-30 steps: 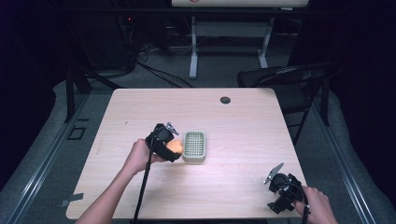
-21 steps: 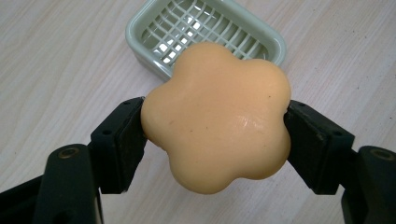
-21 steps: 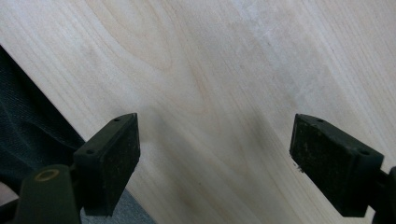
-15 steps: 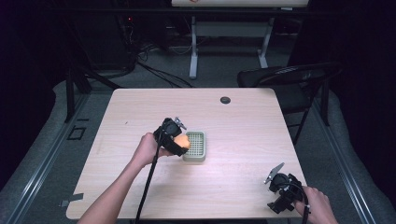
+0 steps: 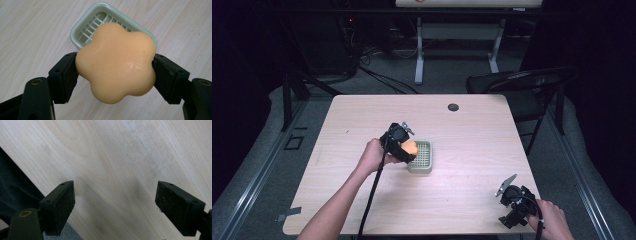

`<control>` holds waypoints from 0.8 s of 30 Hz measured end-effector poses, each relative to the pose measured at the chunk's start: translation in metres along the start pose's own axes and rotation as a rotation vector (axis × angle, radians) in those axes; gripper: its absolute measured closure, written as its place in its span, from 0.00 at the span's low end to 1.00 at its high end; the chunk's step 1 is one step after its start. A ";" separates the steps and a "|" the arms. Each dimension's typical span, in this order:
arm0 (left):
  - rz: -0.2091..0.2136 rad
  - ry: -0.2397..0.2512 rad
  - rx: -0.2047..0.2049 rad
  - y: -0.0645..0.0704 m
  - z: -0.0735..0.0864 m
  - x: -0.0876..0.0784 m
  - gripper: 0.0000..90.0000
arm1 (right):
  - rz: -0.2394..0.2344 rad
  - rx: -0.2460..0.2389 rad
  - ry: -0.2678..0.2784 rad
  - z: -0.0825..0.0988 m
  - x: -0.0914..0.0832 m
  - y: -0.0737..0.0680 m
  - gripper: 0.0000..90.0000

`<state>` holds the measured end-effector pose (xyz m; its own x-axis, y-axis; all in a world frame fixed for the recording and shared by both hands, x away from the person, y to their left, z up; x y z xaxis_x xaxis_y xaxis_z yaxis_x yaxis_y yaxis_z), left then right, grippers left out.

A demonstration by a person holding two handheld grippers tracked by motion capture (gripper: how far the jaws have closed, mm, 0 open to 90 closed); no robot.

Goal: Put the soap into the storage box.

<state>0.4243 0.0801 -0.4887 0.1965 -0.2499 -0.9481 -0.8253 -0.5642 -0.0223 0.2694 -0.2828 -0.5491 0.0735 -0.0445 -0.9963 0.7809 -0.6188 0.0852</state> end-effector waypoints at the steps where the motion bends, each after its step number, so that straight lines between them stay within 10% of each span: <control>1: -0.003 0.001 0.005 0.000 -0.001 0.000 0.30 | -0.001 0.001 0.001 0.000 0.000 0.000 0.17; 24: 0.005 -0.025 0.034 0.002 -0.024 0.017 0.30 | -0.002 -0.005 -0.003 0.000 0.000 -0.001 0.17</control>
Point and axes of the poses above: each handheld gripper's, and its own axes: x roughly forward along the jaws, z roughly out of its underside, y roughly to its right, the point moved 1 cm from there along x, roughly forward along the jaws, and after that the axes turned 9 degrees about -y, right-handed, at the moved point
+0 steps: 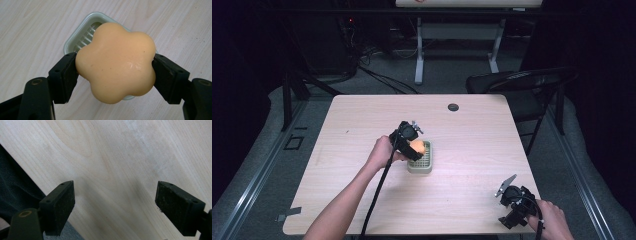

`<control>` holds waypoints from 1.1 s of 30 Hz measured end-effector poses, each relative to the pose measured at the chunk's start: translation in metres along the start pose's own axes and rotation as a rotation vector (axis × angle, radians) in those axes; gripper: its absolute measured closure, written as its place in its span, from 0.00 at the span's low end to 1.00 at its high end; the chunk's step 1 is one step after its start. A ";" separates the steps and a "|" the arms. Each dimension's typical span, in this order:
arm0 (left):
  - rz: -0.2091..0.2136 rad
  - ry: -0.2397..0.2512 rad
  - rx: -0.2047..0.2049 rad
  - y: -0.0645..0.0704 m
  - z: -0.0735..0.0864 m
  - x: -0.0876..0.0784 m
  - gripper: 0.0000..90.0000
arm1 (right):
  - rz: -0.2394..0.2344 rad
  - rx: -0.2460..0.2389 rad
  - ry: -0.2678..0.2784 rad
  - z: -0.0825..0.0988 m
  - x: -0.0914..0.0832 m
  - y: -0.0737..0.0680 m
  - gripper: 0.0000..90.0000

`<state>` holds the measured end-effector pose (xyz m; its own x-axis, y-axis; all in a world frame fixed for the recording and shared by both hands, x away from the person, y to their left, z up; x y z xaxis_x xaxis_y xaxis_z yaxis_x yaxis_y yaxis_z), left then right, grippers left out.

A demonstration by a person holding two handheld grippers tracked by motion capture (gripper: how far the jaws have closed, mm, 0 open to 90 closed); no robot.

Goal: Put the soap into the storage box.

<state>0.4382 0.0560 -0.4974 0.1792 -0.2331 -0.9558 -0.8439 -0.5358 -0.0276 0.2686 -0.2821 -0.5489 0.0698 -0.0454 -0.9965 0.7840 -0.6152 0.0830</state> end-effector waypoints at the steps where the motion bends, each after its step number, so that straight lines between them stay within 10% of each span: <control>1: 0.002 -0.001 0.001 0.000 -0.001 0.001 0.30 | 0.000 0.003 0.004 0.000 0.000 0.000 0.17; 33: 0.020 -0.044 -0.030 -0.004 -0.012 0.038 0.30 | -0.007 -0.001 0.001 0.001 0.000 0.000 0.18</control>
Point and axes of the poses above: each handheld gripper's, and its own axes: x roughly forward along the jaws, z roughly out of its underside, y roughly to its right, the point moved 1 cm from there along x, roughly forward along the jaws, and after that the axes turned 9 degrees about -y, right-handed, at the moved point
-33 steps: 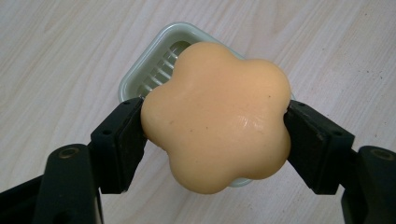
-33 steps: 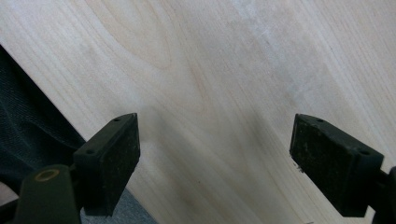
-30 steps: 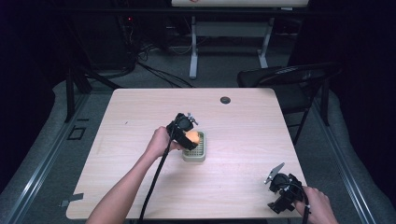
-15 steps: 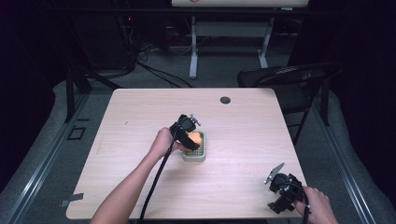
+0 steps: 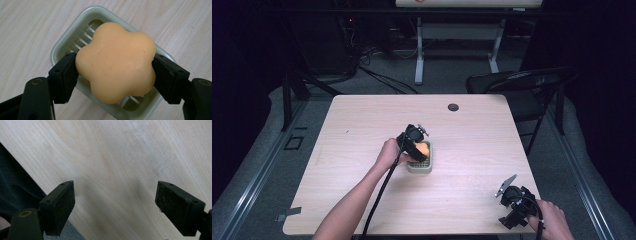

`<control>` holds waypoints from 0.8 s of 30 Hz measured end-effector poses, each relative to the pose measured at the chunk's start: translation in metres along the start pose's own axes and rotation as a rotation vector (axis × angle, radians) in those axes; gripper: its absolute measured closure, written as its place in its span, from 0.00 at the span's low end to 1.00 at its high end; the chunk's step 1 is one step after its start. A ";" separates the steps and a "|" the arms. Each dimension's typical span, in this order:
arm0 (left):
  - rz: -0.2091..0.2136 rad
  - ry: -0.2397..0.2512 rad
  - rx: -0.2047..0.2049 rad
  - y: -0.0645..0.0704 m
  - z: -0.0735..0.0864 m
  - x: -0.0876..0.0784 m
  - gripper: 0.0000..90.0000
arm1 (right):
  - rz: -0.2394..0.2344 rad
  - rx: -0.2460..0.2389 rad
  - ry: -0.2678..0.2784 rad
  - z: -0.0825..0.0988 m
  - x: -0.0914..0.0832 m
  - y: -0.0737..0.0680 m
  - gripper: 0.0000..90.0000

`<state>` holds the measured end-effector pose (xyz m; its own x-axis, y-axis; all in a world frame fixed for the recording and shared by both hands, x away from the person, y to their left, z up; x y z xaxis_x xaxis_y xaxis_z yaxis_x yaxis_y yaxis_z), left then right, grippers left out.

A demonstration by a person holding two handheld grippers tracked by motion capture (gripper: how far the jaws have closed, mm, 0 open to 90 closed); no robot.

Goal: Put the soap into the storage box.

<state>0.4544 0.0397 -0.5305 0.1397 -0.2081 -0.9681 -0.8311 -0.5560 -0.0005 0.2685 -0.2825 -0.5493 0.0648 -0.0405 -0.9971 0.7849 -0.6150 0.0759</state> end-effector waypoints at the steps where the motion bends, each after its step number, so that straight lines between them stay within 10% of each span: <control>1: -0.001 -0.003 -0.001 0.000 0.000 0.001 0.30 | 0.000 0.000 0.000 0.000 0.000 0.000 0.17; 24: -0.020 -0.026 -0.022 0.002 -0.002 0.012 0.29 | -0.005 0.000 0.000 0.000 0.000 -0.001 0.18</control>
Point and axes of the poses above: each handheld gripper's, and its own axes: x roughly forward along the jaws, z roughly out of its underside, y roughly to its right, the point moved 1 cm from there along x, roughly forward along the jaws, and after that the axes turned 9 degrees about -y, right-handed, at the moved point
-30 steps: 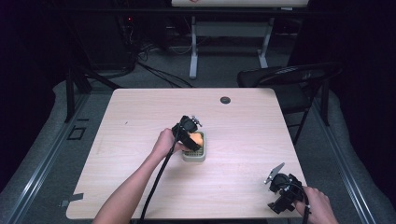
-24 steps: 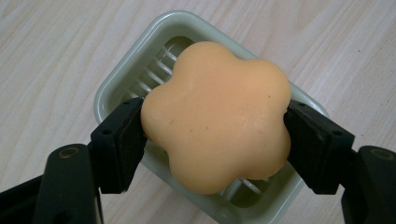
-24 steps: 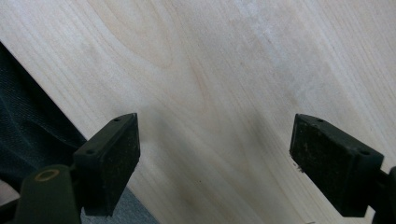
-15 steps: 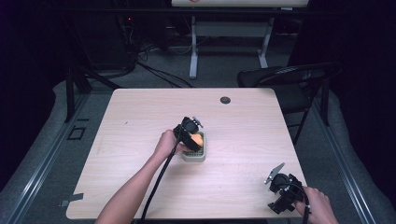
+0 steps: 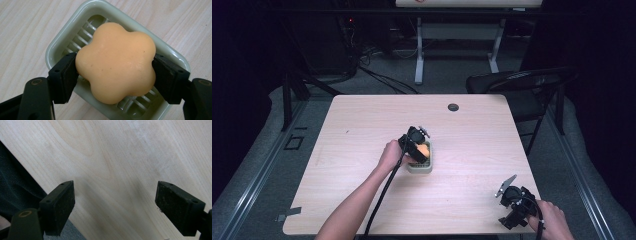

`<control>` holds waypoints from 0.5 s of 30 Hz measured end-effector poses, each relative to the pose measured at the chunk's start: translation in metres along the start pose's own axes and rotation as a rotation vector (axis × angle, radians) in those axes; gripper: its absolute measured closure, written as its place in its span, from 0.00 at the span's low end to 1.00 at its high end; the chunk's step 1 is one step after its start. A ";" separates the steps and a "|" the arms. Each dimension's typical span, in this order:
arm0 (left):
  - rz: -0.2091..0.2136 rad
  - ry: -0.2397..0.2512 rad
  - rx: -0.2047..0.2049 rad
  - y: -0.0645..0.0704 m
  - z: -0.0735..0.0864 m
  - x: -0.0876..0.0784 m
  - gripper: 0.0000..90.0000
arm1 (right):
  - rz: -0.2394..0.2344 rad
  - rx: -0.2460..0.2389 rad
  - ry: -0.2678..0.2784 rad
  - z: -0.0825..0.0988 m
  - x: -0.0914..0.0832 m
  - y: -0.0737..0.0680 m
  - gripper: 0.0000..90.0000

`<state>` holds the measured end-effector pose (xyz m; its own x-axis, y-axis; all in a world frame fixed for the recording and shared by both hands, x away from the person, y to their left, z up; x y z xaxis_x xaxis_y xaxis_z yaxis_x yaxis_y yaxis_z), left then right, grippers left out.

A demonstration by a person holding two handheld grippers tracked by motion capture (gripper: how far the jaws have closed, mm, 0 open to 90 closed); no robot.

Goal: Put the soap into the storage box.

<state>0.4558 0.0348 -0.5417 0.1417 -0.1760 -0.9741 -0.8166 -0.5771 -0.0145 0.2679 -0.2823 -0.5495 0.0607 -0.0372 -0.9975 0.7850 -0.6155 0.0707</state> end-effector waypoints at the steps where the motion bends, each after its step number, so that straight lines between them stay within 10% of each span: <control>1: 0.001 -0.001 -0.002 0.000 0.000 0.000 0.29 | -0.003 0.003 0.004 0.000 0.000 0.000 0.17; 15: 0.012 -0.012 0.008 -0.002 -0.002 0.000 0.28 | 0.001 -0.004 -0.006 0.000 0.000 0.000 0.17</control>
<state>0.4584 0.0345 -0.5414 0.1252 -0.1728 -0.9770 -0.8226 -0.5686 -0.0049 0.2681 -0.2824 -0.5494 0.0577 -0.0429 -0.9974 0.7873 -0.6123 0.0719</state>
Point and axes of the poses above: each handheld gripper's, and its own axes: x roughly forward along the jaws, z roughly out of its underside, y roughly to its right, the point moved 1 cm from there along x, roughly forward along the jaws, and after that the axes turned 9 degrees about -y, right-handed, at the moved point
